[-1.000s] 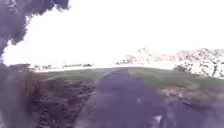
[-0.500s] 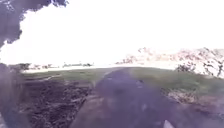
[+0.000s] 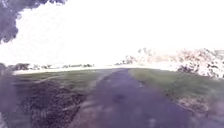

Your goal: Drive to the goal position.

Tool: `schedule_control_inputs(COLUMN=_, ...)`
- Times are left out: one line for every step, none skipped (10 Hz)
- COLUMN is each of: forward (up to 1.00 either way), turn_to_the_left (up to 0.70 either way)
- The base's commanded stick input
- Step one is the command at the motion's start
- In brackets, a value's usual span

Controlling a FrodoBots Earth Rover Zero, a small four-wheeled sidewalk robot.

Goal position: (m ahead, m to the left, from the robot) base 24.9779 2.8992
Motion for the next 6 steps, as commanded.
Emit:
schedule_control_inputs(forward=0.7, turn_to_the_left=0.0)
schedule_control_inputs(forward=0.7, turn_to_the_left=0.0)
schedule_control_inputs(forward=0.7, turn_to_the_left=0.0)
schedule_control_inputs(forward=0.7, turn_to_the_left=0.0)
schedule_control_inputs(forward=0.7, turn_to_the_left=0.0)
schedule_control_inputs(forward=0.7, turn_to_the_left=0.0)
